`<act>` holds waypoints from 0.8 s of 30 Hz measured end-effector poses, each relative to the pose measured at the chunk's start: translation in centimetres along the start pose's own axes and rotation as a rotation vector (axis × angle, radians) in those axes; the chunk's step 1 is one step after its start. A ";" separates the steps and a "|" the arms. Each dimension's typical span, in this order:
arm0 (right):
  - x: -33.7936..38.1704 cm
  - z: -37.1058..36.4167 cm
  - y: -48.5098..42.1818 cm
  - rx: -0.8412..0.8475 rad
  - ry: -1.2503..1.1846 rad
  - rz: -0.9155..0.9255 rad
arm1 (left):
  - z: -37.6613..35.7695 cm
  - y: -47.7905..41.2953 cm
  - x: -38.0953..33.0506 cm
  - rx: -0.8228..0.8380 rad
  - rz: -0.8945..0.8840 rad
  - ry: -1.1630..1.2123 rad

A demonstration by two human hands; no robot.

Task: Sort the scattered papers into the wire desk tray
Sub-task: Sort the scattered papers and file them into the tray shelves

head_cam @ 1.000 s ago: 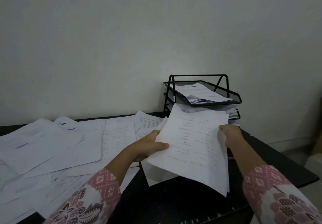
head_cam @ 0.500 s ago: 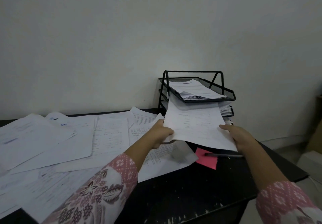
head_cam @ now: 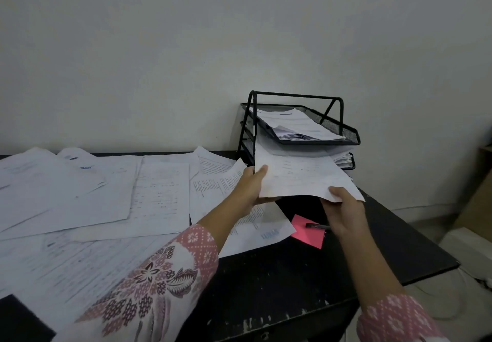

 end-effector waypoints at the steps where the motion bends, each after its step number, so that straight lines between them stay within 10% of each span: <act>1: -0.2 0.2 -0.5 -0.067 0.036 0.006 | 0.4 0.4 0.0 0.012 0.000 -0.048; 9: 1.7 -1.5 -4.2 -0.250 0.113 0.074 | 9.0 1.7 5.1 -0.075 -0.139 -1.486; 14: -0.1 -0.4 -5.2 -0.218 0.343 -0.186 | 9.7 1.7 6.3 -0.130 -0.236 -1.495; 24: 1.1 -2.5 -9.1 -0.288 0.372 0.006 | 10.1 1.6 6.5 -0.155 -0.278 -1.479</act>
Point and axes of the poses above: each hand's wrist, its own y-axis away from the middle knuckle, its own z-axis out of the back of the hand, x = y × z, the point moved 4 cm from there along -y, towards the middle knuckle, and after that the axes turned 9 degrees about x, right-handed, at the moved point
